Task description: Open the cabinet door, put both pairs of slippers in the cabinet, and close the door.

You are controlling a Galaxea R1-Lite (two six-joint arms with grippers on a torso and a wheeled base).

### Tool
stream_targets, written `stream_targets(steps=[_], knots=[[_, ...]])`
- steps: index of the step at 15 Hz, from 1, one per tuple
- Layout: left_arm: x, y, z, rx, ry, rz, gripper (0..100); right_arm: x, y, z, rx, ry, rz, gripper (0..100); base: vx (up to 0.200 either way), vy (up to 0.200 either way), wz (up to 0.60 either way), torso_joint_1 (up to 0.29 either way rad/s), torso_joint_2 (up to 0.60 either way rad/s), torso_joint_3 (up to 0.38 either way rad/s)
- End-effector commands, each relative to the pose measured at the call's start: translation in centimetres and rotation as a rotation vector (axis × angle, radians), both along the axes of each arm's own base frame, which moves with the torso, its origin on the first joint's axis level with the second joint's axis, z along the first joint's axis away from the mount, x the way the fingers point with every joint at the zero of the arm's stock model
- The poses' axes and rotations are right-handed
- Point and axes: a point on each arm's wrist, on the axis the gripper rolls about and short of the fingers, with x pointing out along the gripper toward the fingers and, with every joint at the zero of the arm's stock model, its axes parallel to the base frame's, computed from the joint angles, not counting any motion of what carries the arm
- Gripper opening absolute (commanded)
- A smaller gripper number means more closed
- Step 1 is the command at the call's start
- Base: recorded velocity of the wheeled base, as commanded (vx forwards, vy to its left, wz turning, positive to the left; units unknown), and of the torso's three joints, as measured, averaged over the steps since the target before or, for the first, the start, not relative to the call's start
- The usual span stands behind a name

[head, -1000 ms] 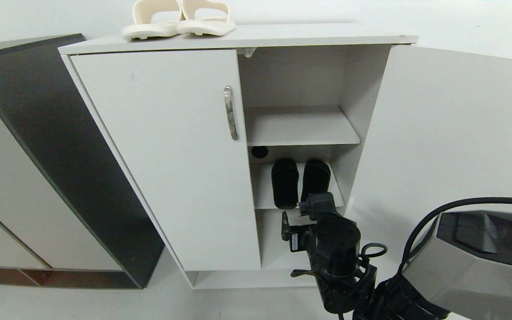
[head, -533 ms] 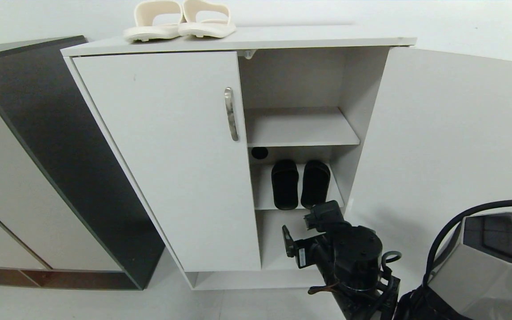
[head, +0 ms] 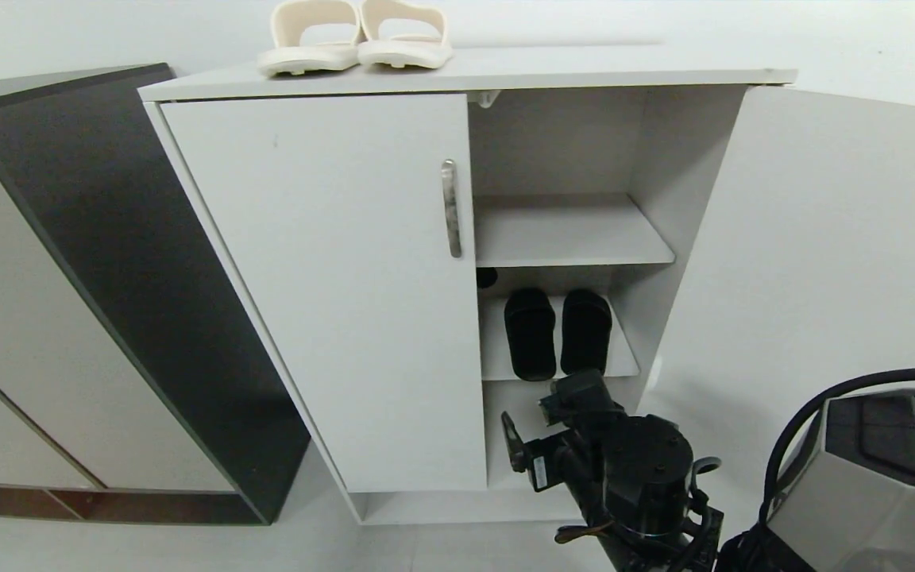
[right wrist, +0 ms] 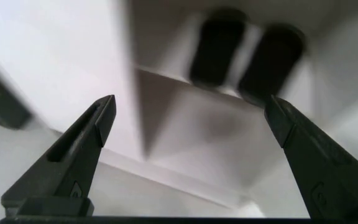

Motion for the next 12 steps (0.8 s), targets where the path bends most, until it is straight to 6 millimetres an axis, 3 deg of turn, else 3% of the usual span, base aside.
stream_targets(steps=[1,11,12], knots=[[0.01,0.00,0.00,0.000,0.002,0.000,0,-0.04,-0.09,-0.54,-0.017,0.005,0.006,100,0.000,0.200,0.00,0.002,0.00,0.002],[0.01,0.00,0.00,0.000,0.002,0.000,0,-0.11,-0.37,-0.86,-0.033,-0.009,0.049,100,0.000,0.200,0.00,0.002,0.00,0.003],[0.01,0.00,0.00,0.000,0.002,0.000,0,-0.09,-0.34,-0.89,-0.033,-0.009,0.051,100,0.000,0.000,0.00,0.000,0.00,0.000]])
